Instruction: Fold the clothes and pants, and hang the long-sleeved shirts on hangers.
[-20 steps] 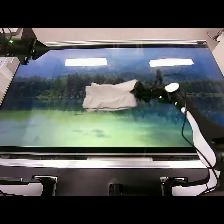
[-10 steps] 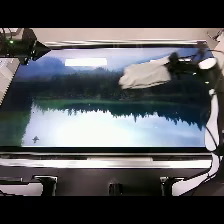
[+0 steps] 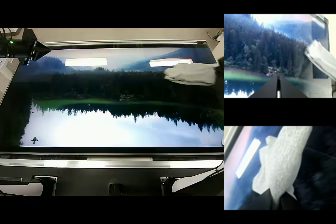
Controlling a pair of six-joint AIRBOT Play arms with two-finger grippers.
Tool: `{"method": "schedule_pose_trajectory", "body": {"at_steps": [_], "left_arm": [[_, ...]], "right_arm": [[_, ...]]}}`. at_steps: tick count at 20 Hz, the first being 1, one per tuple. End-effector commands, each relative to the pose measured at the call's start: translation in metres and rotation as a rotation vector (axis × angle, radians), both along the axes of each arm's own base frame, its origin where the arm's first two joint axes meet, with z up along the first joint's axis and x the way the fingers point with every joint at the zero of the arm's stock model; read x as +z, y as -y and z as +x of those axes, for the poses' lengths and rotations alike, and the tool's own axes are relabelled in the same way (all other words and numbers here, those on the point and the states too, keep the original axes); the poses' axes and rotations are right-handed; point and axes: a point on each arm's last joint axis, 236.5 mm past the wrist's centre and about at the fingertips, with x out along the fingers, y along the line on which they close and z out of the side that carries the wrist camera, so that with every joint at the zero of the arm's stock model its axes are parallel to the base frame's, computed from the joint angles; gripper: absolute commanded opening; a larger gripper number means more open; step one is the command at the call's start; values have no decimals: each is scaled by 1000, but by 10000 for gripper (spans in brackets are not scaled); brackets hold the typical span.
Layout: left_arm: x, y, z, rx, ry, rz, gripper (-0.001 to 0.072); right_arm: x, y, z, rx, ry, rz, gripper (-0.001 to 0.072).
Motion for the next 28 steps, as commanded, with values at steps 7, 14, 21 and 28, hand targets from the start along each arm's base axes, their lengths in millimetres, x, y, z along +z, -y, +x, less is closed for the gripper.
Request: {"method": "schedule_pose_trajectory", "body": {"at_steps": [7, 14, 21, 28], "left_arm": [[-1, 1, 0, -1, -3, 0, 16], [-1, 1, 0, 2, -7, -6, 16], [-1, 1, 0, 1, -8, -5, 16], [-1, 2, 0, 0, -7, -5, 16]], "right_arm": [[-62, 138, -183, -320, -435, 44, 34], [-86, 119, -263, -334, -796, 91, 35], [-109, 108, -306, -330, -992, 108, 35], [-112, 109, -320, -341, -1051, 98, 36]]}}
